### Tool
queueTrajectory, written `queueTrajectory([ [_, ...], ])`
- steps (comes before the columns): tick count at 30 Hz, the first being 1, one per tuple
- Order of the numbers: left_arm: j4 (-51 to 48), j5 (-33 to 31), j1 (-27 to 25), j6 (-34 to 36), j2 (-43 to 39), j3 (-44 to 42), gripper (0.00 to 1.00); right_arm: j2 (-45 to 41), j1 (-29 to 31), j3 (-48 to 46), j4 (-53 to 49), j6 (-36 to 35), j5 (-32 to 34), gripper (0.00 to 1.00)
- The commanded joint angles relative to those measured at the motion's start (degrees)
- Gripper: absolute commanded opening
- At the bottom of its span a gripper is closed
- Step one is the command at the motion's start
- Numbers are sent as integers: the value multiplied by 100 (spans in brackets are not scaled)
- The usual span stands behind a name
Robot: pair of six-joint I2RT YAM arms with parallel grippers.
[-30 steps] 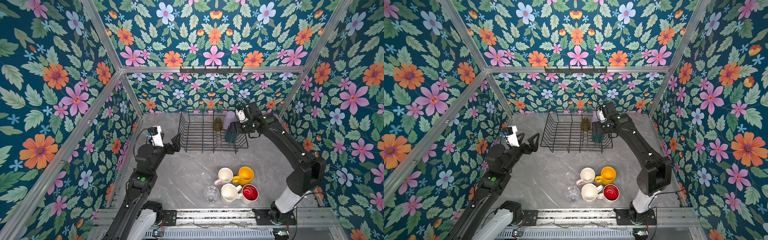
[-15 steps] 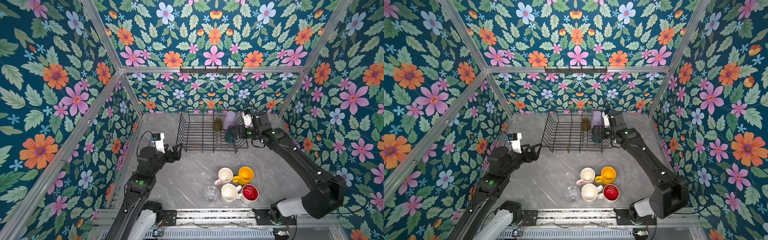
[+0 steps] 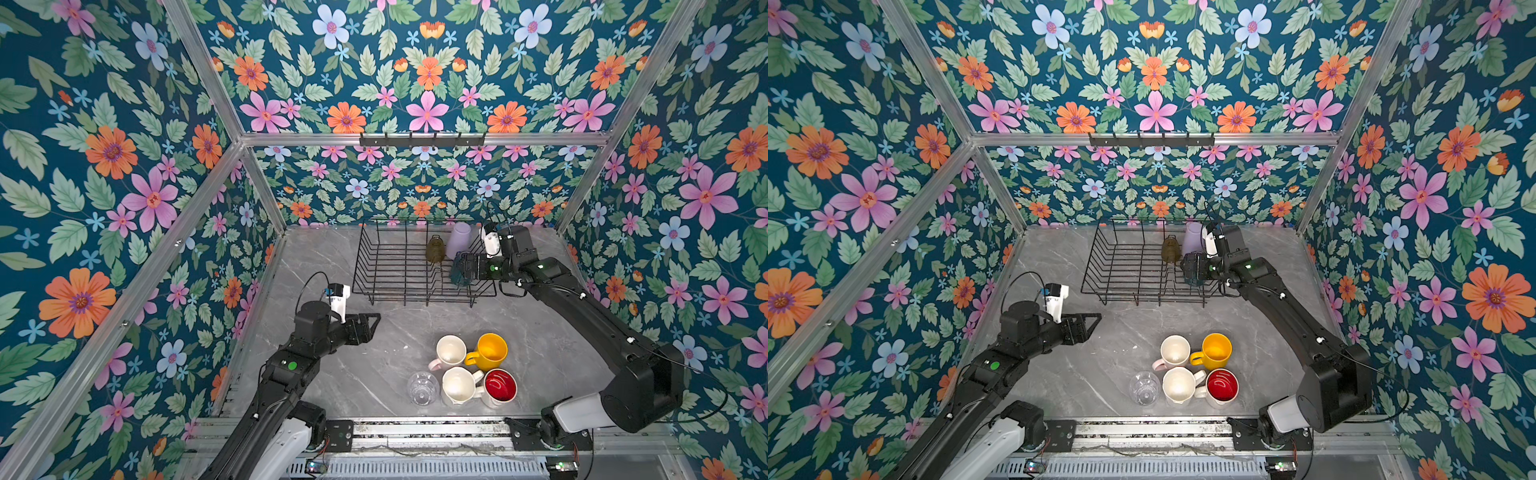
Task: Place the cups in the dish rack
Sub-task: 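Withdraw the right gripper above the rack while the left reaches toward the mugs, then lower the left gripper around the clear glass tumbler and close it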
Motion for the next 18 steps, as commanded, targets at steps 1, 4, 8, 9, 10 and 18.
queueTrajectory([
  [1, -67, -617, -665, -221, -33, -29, 82, 82, 11, 76, 68, 79, -101, 99],
  [4, -80, -1094, -1297, -377, 5, -115, 80, 113, 0, 79, 42, 85, -17, 99],
  [8, -317, -1518, -1984, -495, 164, -98, 77, 118, 0, 115, -23, 23, -58, 99],
  [9, -323, -1605, -2149, -525, 198, -113, 77, 106, 3, 84, -8, 10, -25, 99],
  [10, -323, -1728, -2331, -545, 240, -124, 76, 83, 6, 38, 15, 4, 14, 99],
  [18, -647, -2526, -3877, -869, 995, 138, 75, -60, 1, -191, -59, -49, 135, 99],
])
